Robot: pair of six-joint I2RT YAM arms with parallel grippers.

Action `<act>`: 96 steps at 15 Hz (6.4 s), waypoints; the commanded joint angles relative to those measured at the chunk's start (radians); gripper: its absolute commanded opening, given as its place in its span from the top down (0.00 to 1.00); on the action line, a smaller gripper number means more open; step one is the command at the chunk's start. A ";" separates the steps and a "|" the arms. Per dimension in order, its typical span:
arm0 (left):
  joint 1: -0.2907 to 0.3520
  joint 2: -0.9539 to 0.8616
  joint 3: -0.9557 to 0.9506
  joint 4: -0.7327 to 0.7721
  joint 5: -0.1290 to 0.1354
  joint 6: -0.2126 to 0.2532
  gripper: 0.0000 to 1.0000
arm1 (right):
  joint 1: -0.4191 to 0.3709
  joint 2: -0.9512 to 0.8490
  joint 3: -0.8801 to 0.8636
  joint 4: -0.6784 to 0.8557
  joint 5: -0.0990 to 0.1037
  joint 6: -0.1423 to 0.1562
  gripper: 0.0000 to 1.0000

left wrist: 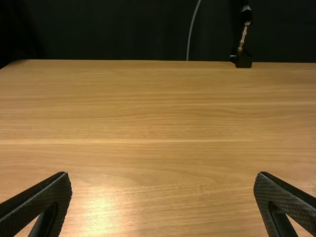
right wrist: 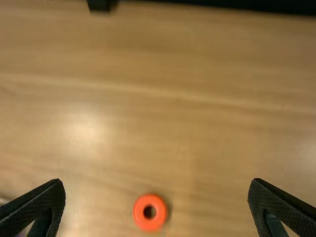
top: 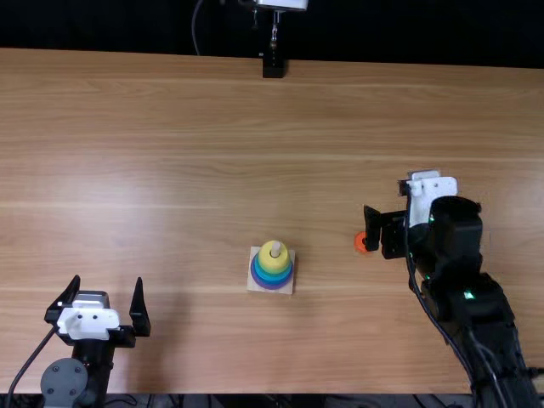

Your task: Build the Hanoi tower: stack the rings onto the peg from bottom to top in this color order: purple, dark blue, light blue, dark green, light green, yellow, orange.

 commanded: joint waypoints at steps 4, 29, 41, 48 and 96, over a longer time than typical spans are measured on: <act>0.008 -0.012 -0.050 -0.016 -0.008 0.016 0.00 | 0.006 0.219 0.089 -0.042 0.000 0.008 0.00; 0.008 -0.012 -0.050 -0.016 -0.008 0.016 0.00 | 0.061 0.593 0.233 -0.289 0.009 0.017 0.00; 0.009 -0.012 -0.050 -0.016 -0.008 0.016 0.00 | 0.061 0.623 0.236 -0.276 0.007 0.017 0.00; 0.008 -0.012 -0.050 -0.016 -0.008 0.016 0.00 | 0.061 0.623 0.230 -0.287 0.007 0.006 1.00; 0.008 -0.012 -0.050 -0.016 -0.008 0.016 0.00 | 0.562 0.463 0.899 -0.950 -0.024 0.103 1.00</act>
